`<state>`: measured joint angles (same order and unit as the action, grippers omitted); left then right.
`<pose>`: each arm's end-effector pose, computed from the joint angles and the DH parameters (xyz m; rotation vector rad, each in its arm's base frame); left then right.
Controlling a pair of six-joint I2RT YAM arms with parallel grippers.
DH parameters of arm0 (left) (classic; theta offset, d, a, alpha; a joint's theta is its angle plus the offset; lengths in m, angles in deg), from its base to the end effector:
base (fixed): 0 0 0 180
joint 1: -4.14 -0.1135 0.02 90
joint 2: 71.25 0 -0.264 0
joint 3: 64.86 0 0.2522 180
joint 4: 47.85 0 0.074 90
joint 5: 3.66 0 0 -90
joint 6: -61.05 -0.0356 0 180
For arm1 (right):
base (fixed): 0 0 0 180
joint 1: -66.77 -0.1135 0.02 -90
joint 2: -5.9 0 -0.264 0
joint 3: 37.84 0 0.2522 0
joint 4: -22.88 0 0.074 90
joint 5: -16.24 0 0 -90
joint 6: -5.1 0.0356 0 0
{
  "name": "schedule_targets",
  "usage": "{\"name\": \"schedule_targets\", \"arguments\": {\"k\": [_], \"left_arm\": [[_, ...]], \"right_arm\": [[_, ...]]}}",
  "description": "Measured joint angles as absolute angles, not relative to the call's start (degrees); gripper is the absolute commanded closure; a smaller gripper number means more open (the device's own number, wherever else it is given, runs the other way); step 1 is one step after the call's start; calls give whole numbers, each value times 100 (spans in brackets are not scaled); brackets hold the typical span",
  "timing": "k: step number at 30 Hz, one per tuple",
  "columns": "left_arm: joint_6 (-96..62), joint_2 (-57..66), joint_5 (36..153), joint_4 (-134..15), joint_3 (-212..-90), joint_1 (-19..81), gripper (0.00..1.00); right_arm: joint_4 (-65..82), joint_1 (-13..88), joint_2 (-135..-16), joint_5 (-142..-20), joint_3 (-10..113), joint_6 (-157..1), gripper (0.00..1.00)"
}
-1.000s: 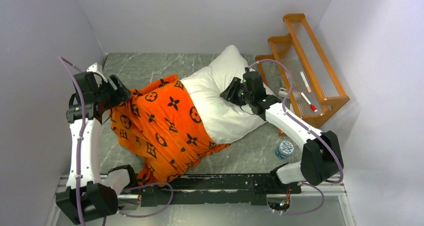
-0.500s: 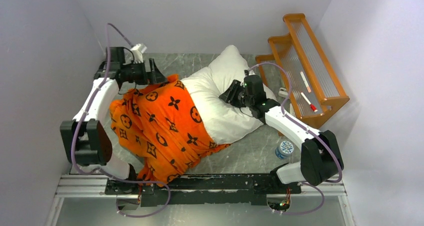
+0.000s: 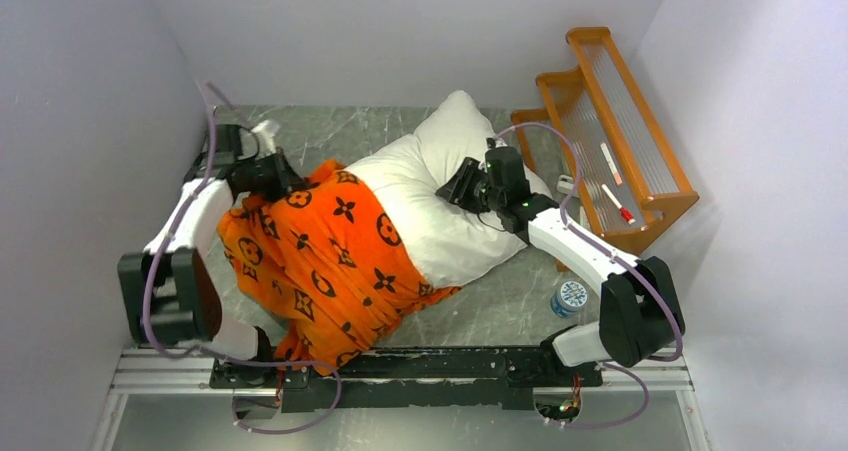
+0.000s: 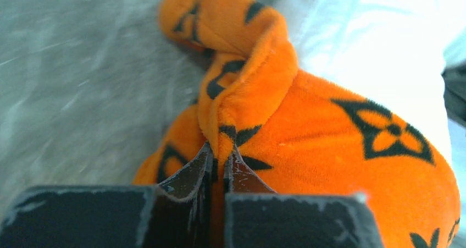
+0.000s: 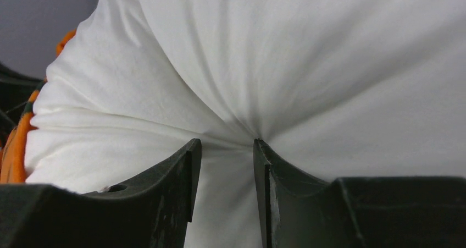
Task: Remove the pillowcase from the pillow
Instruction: Remove the pillow from the pillowcase.
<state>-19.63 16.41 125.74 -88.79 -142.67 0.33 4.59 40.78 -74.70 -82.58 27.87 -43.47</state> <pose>0.3227 -0.0012 0.2555 0.0291 2.3728 -0.8821 0.2780 0.1416 0.2494 0.2105 2.2561 0.8249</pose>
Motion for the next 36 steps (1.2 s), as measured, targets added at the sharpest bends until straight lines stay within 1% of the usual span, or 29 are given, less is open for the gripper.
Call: {"name": "schedule_targets", "arguments": {"k": [6,10,13,17,20,22,25,28,32,36], "left_arm": [[-931,156,11632,-9137,-13518,-1005,95],[-236,-799,10987,-9274,-12908,-1119,95],[44,-1216,10696,-9388,-12740,-1139,95],[105,-1295,10830,-9333,-12678,-1195,95],[40,-1286,11262,-9014,-12576,-1226,95],[-28,-1238,11562,-8741,-12571,-1169,95],[-299,-1046,11671,-8654,-12816,-752,95],[-653,-731,11603,-8656,-13419,31,95],[-1023,-383,11643,-8717,-14176,748,95],[-1261,-145,11776,-8931,-14838,896,95]], "right_arm": [[384,4034,-7472,-8186,2839,-4050,56],[339,4016,-7472,-8145,2865,-3840,55],[284,4012,-7470,-8147,2898,-3774,55],[96,4012,-7418,-8226,3021,-3901,47],[-134,4016,-7302,-8427,3213,-4262,34],[-372,3988,-7201,-8586,3427,-4590,28],[-890,3842,-7151,-8597,4022,-5095,17],[-1382,3433,-7313,-8278,4924,-5582,11],[-1816,2910,-7831,-7579,6212,-6026,10],[-2422,2878,-8751,-6864,7493,-6010,9]]}}
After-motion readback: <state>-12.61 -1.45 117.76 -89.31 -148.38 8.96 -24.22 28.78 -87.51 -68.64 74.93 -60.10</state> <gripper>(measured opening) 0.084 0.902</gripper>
